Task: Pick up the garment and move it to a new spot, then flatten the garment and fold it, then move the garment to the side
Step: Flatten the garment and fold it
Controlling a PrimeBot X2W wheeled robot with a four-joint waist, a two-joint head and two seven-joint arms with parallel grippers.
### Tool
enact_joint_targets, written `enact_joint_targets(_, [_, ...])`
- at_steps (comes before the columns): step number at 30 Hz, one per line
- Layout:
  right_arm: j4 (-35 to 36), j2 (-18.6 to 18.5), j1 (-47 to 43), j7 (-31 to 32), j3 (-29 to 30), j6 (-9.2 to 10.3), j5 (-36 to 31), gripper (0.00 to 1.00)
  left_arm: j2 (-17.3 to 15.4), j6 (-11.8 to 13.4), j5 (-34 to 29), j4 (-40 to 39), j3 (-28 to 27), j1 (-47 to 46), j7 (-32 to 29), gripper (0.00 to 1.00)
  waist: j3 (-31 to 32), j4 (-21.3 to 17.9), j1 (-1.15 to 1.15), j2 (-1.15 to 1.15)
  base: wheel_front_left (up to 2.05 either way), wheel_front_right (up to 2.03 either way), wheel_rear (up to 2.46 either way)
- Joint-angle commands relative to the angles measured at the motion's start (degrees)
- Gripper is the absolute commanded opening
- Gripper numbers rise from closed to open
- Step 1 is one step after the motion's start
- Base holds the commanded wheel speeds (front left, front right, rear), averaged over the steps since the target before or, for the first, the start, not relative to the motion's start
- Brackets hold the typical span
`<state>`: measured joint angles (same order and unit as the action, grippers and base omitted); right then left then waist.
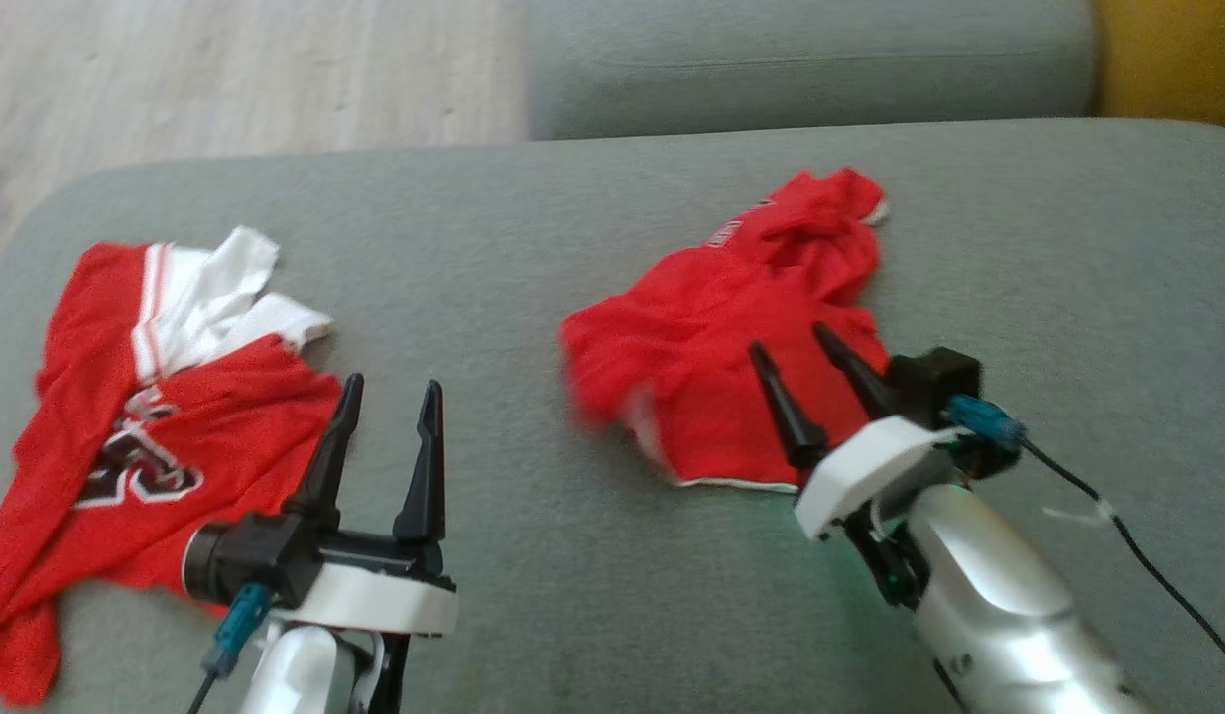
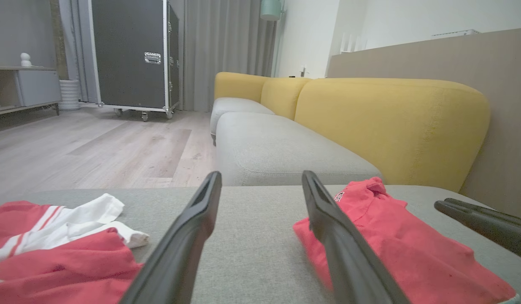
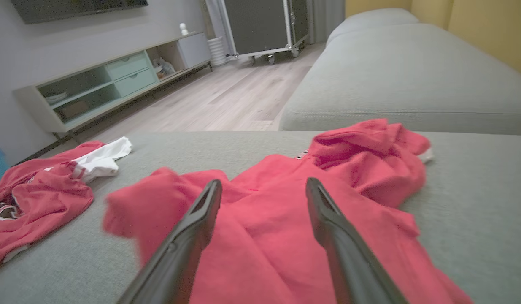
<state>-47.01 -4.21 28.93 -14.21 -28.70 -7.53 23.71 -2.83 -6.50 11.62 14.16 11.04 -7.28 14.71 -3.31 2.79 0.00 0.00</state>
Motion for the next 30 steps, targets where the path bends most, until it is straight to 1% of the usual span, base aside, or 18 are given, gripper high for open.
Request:
enact_joint_targets(1, [3.24,-0.18,-0.40,-0.78,0.70,0.04,0.06,1.00,-0.05,0.35,-0.03,-2.18,-2.02,-0.77,0.29,1.00,0.97,-2.30,0.00,0.00,0.00,0.00,0.00])
enact_joint_targets(3, [4.44,-0.43,-1.43,-0.78,1.77,0.04,-0.12,1.00,-0.05,0.42,0.03,-2.28,-2.10,-0.61,0.29,1.00,1.11,-2.87,0.00,0.00,0.00,0.00,0.00])
enact_joint_targets(4, [7.24,-0.91,-3.74,-0.78,4.65,0.04,-0.57,1.00,-0.05,0.57,0.11,-2.48,-2.16,-0.38,0.29,1.00,1.31,-3.84,0.00,0.00,0.00,0.00,0.00])
enact_joint_targets(5, [7.24,-0.91,-3.74,-0.78,4.65,0.04,-0.57,1.00,-0.05,0.57,0.11,-2.48,-2.16,-0.38,0.29,1.00,1.31,-3.84,0.00,0.00,0.00,0.00,0.00])
enact_joint_targets(6, [8.92,-1.17,-5.02,-0.78,6.38,0.04,-1.17,1.00,-0.05,0.64,0.18,-2.58,-2.18,-0.29,0.29,1.00,1.39,-4.25,0.00,0.00,0.00,0.00,0.00])
enact_joint_targets(10, [17.28,-1.09,-11.36,-0.78,14.74,0.04,-5.81,1.00,-0.05,0.75,0.33,-2.79,-2.34,-0.05,0.29,1.00,1.56,-5.53,0.00,0.00,0.00,0.00,0.00])
enact_joint_targets(11, [21.23,-0.49,-15.06,-0.78,19.03,0.04,-9.14,1.00,-0.05,0.76,0.39,-2.79,-2.41,0.17,0.29,1.00,1.70,-5.97,0.00,0.00,0.00,0.00,0.00])
enact_joint_targets(14, [25.15,0.68,-19.60,-0.78,24.04,0.04,-12.28,1.00,-0.05,0.72,0.60,-2.69,-2.35,0.44,0.29,1.00,1.68,-6.33,0.00,0.00,0.00,0.00,0.00])
enact_joint_targets(18, [27.24,1.24,-21.76,-0.78,25.44,0.04,-14.24,1.00,-0.05,0.60,0.52,-2.47,-1.94,0.38,0.29,1.00,1.48,-6.27,0.00,0.00,0.00,0.00,0.00])
enact_joint_targets(21, [27.61,1.30,-21.49,-0.78,25.38,0.04,-13.51,1.00,-0.05,0.52,0.59,-2.46,-1.56,-0.08,0.29,1.00,1.12,-5.37,0.00,0.00,0.00,0.00,0.00])
enact_joint_targets(26, [27.09,1.32,-18.85,-0.23,25.08,0.04,-15.03,1.00,-0.05,0.41,0.84,-2.50,-0.66,-0.79,0.29,1.00,-0.36,-2.52,0.00,0.00,0.00,0.00,0.00])
enact_joint_targets(30, [25.51,1.32,-14.14,2.94,25.37,0.04,-14.99,1.00,-0.05,0.33,1.07,-2.17,0.01,-1.62,0.29,1.00,-2.16,0.71,0.00,0.00,0.00,0.00,0.00])
